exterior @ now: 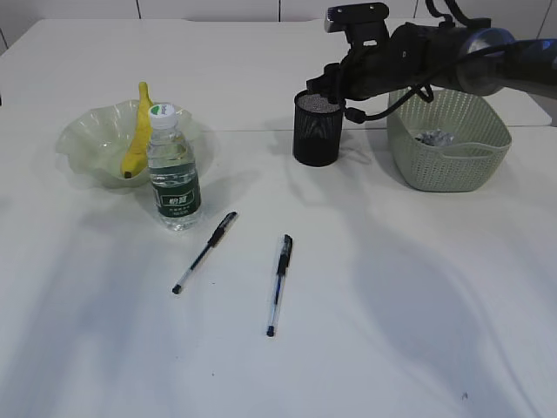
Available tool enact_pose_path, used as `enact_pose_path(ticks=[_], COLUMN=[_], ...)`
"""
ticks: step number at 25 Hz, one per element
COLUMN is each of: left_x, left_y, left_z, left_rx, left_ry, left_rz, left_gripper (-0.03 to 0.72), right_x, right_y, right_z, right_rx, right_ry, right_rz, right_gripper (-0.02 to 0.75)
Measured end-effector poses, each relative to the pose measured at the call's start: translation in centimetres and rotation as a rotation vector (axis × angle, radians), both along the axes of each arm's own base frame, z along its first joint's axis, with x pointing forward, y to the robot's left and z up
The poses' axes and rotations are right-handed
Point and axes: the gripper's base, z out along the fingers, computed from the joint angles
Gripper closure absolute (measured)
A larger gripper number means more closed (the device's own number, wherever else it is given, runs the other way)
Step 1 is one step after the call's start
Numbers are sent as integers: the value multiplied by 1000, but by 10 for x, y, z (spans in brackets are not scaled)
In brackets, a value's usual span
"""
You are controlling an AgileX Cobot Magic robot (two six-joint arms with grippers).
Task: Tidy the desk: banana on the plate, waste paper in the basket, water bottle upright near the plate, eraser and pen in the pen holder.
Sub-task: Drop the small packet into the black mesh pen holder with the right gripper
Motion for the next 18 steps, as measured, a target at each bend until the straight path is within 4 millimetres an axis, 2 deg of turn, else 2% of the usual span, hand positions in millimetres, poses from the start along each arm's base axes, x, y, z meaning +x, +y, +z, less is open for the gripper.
enact_pose_path(ticks=[16, 18], left_x=[0, 0], left_y=[0, 0], left_z=[0, 0], left_rx=[0, 0], left_ry=[0, 0], left_rz=[0, 0], left_gripper=[192, 193], right_x=[0, 1], right_y=[1, 1], right_z=[0, 7], right_rx=[19, 28], right_ry=[6, 10], right_rz=[-5, -1], right_gripper=[399, 399])
